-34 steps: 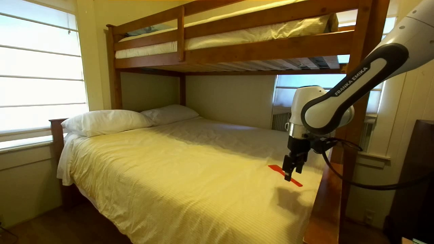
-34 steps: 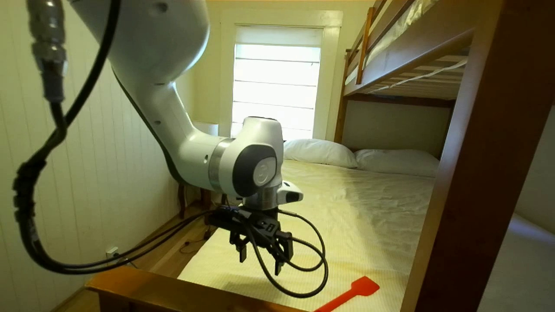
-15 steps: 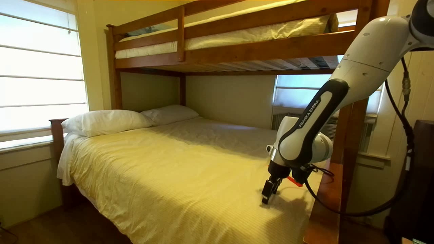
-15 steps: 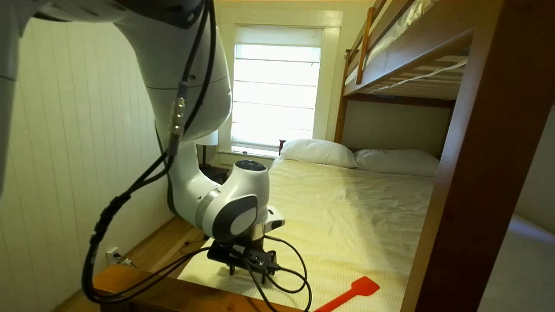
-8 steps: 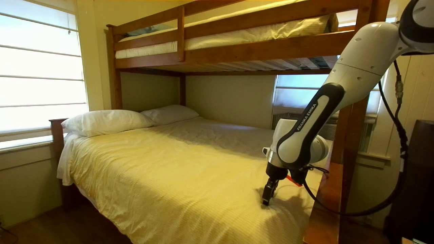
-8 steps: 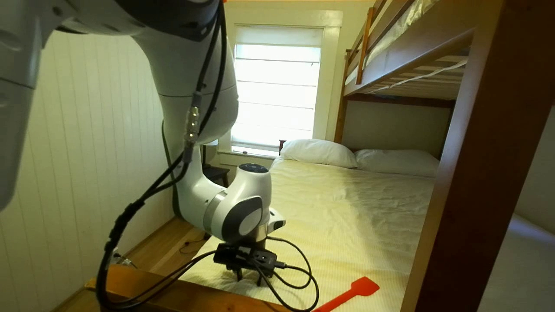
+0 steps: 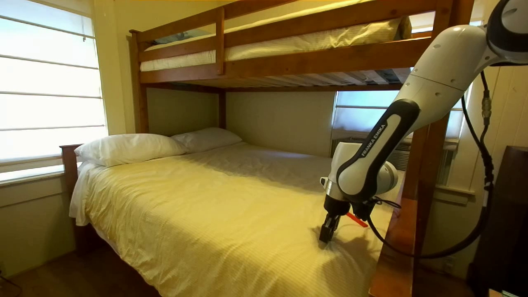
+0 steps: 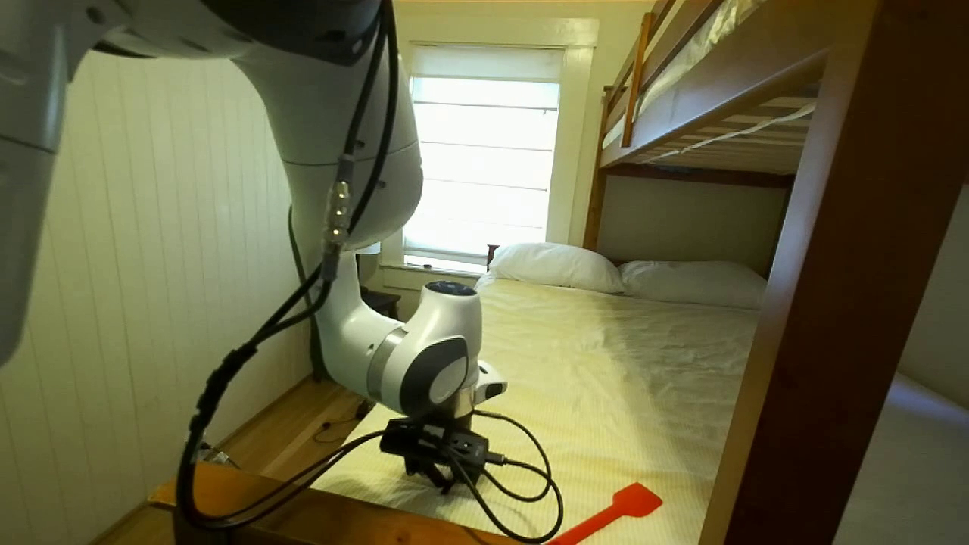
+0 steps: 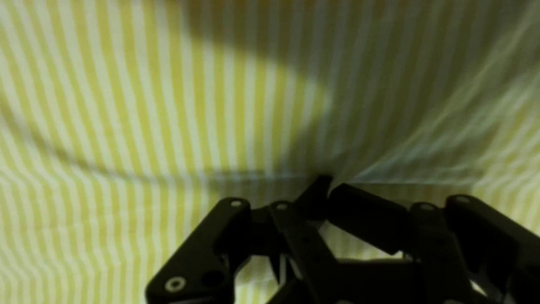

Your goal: Pull the bottom-left corner of the backwards

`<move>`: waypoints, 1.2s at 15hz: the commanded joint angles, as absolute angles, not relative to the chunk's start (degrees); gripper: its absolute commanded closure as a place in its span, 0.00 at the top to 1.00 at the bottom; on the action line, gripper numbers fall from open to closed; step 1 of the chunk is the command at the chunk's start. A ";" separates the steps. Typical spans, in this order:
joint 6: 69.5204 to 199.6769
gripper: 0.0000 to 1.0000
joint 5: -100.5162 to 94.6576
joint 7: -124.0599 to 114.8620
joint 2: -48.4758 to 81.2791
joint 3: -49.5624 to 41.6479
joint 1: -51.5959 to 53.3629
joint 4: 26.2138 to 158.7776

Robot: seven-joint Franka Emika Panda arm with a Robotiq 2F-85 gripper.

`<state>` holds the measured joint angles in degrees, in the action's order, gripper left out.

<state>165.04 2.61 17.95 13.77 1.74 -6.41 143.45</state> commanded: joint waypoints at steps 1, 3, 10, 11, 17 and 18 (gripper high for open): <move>159.24 0.01 1.45 13.41 12.02 0.62 -5.41 141.50; 156.49 0.00 2.20 12.33 10.62 0.74 -5.48 140.20; 150.43 0.00 3.69 10.10 6.35 0.30 -5.57 135.81; 150.21 0.00 3.60 9.75 6.01 0.15 -5.55 135.18; 150.27 0.00 2.94 8.33 5.23 -0.48 -5.47 132.21; 150.63 0.00 2.90 8.18 5.34 -0.62 -5.49 131.77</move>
